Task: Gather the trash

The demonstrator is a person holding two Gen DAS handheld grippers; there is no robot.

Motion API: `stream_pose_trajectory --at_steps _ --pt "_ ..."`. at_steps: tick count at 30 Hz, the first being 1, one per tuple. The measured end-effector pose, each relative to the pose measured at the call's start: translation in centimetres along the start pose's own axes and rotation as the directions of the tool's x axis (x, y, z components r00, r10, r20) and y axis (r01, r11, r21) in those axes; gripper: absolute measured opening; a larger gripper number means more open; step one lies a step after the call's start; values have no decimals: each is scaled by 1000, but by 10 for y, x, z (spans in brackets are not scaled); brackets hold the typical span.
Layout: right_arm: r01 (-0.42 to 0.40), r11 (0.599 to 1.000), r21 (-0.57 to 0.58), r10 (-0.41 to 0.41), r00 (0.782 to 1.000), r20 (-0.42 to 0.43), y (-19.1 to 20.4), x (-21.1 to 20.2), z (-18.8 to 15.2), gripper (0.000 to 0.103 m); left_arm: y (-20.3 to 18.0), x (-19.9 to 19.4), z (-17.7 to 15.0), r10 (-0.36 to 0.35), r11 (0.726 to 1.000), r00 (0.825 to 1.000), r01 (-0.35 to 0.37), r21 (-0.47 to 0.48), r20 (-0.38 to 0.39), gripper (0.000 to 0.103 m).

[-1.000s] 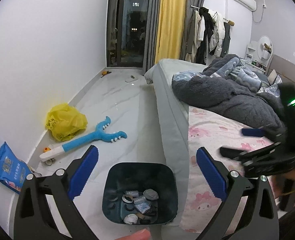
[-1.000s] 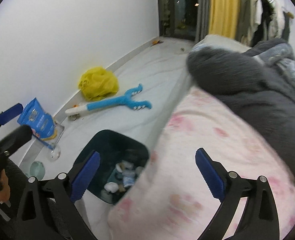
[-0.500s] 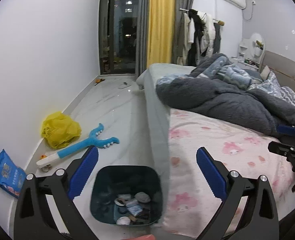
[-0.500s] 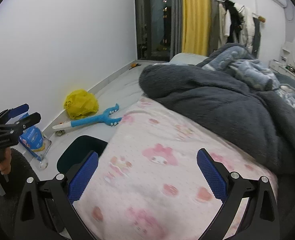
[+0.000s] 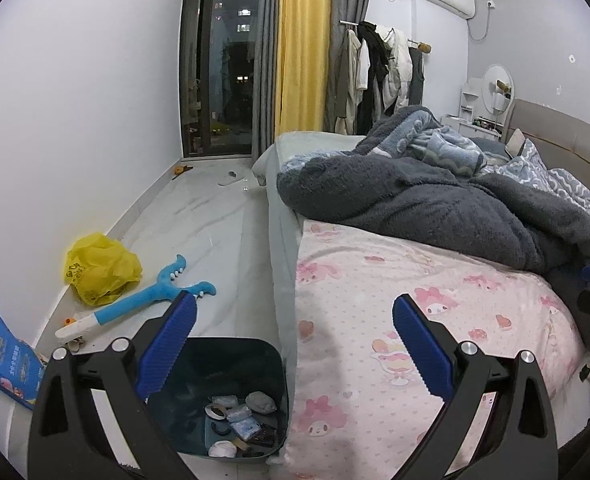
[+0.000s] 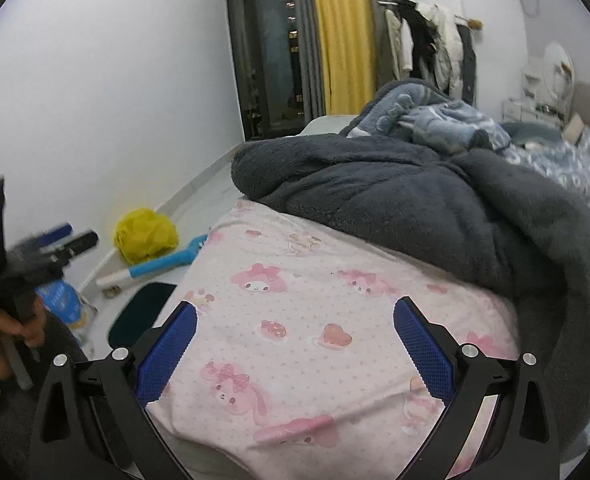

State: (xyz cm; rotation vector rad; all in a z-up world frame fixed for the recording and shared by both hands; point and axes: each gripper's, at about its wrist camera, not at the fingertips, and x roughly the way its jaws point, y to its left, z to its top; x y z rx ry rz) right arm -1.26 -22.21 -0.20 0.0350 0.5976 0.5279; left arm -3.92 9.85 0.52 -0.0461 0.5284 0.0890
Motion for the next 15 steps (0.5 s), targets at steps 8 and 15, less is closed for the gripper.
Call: stream_pose_trajectory --at_steps 8,15 --pt "-5 1000 16 5 1000 13 -16 -4 -4 100 -10 8 -5 13 1000 1000 -13 18 -14 100" --pt "-8 1000 19 7 1000 23 -19 -8 -4 100 -17 14 -10 14 999 999 -13 36 -31 100"
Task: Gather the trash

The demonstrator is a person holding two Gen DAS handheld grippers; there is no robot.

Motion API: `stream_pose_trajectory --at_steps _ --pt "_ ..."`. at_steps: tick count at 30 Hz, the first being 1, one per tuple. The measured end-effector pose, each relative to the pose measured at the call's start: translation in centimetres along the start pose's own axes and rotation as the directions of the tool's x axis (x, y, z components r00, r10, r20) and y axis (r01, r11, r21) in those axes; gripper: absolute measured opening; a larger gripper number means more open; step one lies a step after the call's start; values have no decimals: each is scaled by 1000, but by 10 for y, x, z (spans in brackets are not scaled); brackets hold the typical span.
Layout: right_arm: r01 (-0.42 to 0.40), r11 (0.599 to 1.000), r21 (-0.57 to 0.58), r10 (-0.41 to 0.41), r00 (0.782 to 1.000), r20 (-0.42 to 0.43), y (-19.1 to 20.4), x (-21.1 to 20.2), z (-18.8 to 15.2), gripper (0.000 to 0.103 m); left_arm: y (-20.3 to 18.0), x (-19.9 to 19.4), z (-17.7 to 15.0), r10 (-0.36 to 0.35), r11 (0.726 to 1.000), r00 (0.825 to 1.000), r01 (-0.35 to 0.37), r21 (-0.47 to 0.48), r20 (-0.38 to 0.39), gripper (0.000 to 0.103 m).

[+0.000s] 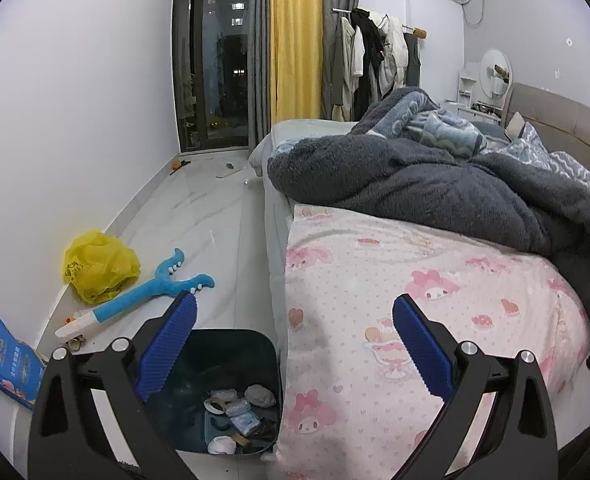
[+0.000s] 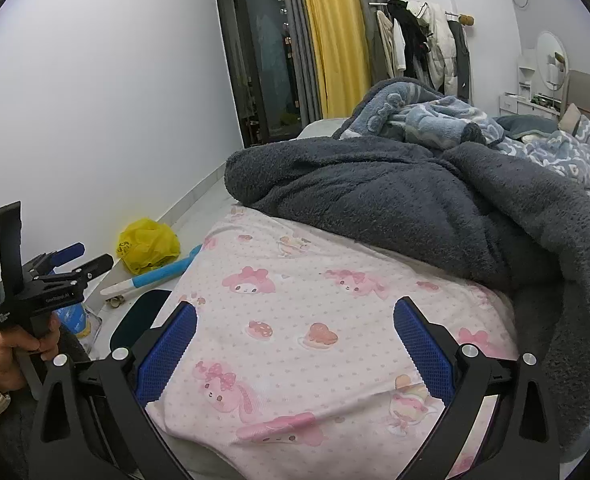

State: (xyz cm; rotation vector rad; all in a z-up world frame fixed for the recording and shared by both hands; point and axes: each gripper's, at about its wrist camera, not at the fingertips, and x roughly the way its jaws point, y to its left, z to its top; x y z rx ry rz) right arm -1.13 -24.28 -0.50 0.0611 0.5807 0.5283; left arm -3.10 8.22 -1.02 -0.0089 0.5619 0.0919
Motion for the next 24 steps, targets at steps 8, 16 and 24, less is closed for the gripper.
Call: stream_pose_trajectory --at_steps 8,16,24 --pt "-2 1000 2 2 1000 2 -1 0 0 100 -3 0 -1 -4 1000 1000 4 3 2 100" --pt "-1 1000 -6 1 1000 -4 1 2 1 100 -3 0 0 -2 1000 1000 2 0 5 100" --pt "-2 1000 -6 2 1000 -3 2 2 1 100 -3 0 0 -3 1000 1000 3 -2 4 100"
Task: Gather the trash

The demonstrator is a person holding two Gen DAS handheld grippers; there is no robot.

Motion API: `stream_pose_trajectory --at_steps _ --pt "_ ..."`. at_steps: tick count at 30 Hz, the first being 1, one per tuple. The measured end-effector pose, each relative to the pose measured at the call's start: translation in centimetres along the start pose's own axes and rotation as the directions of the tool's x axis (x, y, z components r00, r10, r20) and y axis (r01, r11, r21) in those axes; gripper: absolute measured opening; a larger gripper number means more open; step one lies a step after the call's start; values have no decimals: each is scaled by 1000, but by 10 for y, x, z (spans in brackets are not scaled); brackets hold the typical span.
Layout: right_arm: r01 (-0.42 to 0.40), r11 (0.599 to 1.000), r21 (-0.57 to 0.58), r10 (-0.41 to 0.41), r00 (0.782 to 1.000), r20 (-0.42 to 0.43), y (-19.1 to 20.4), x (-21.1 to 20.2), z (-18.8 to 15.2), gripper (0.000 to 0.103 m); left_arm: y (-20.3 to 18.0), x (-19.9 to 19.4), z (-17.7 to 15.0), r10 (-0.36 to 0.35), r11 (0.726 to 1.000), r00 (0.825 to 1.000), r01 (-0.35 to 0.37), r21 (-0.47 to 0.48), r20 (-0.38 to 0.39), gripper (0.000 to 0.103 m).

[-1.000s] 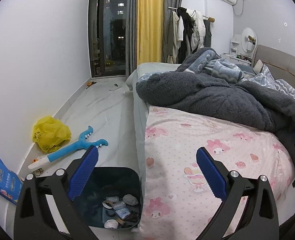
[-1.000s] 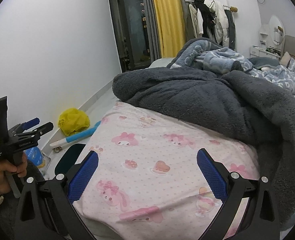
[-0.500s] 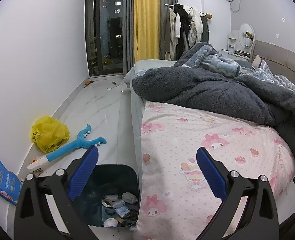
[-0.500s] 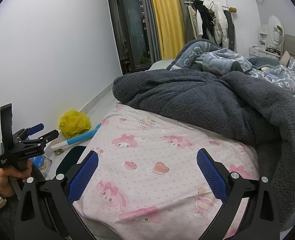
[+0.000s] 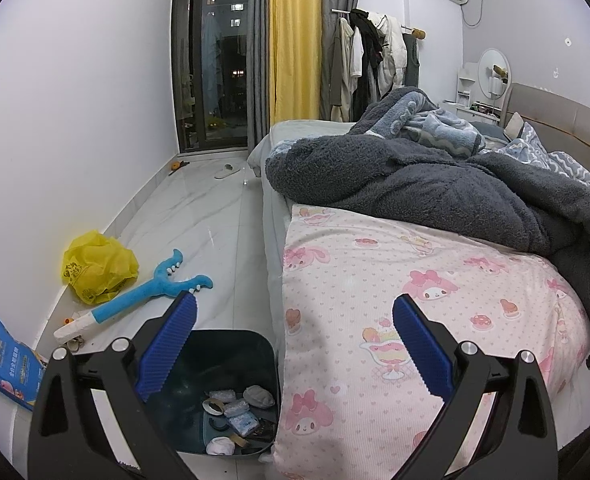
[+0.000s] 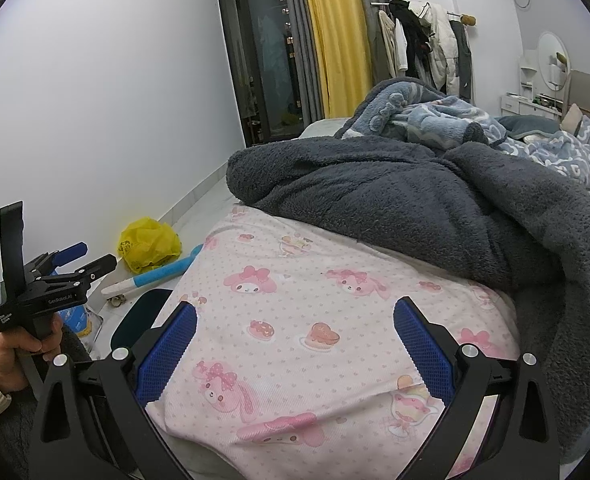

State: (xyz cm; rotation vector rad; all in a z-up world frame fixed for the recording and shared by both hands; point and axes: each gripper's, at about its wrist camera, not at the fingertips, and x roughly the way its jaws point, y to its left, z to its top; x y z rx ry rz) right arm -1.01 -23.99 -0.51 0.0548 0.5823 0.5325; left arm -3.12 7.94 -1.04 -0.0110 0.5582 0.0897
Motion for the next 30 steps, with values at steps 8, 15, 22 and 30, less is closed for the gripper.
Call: stream_pose_trajectory --at_steps 8,15,22,30 --pt "0 1000 0 0 1000 0 1 0 0 100 -1 0 0 0 1000 1000 0 5 0 100" --pt "-2 1000 1 2 1000 -2 2 1 0 100 -2 1 0 -3 1000 1000 3 8 -5 100" --pt "0 1000 2 0 1000 -2 3 1 0 100 -3 0 -2 -4 1000 1000 4 10 -1 100" --pt "-1 1000 -3 1 1000 -4 3 3 -1 100 -3 0 -2 -6 1000 1000 6 10 -1 100"
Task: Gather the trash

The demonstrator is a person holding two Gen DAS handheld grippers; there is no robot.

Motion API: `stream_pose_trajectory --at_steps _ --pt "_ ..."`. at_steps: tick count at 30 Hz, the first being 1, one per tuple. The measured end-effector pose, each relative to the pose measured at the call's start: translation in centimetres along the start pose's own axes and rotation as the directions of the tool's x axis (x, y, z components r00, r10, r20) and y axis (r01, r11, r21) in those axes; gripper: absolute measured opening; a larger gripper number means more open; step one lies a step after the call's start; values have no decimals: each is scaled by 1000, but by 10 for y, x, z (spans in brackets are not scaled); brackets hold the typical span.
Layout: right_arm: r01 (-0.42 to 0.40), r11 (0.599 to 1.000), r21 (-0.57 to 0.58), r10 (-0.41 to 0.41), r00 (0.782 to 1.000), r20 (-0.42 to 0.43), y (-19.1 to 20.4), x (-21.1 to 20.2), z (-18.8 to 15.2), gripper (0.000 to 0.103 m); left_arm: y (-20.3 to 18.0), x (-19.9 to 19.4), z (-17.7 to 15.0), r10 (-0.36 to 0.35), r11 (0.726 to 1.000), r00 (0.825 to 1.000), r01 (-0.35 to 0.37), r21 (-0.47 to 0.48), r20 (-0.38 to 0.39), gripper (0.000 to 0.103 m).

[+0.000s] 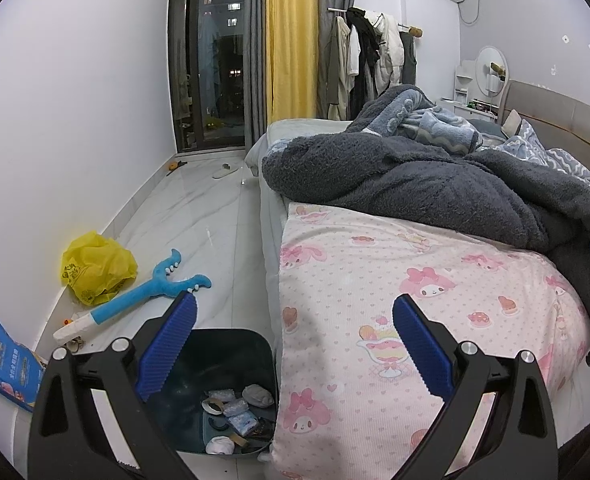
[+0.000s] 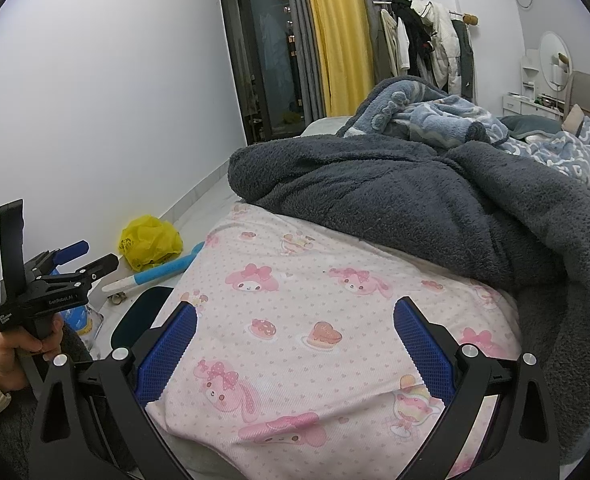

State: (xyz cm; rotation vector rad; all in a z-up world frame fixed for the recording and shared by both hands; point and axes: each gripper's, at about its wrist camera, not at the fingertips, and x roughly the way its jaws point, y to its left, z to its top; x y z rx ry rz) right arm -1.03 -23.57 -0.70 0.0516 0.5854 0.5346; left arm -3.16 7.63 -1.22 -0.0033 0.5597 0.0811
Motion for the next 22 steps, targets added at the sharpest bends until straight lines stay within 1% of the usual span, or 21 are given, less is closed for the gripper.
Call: stream_pose_trajectory --at_steps 15,22 --pt "0 1000 -1 0 1000 0 0 0 0 100 0 0 0 -2 1000 1000 2 -4 -3 100" --pt "0 1000 0 0 1000 1 0 0 0 100 -2 0 0 11 1000 1000 -11 -4 -6 100"
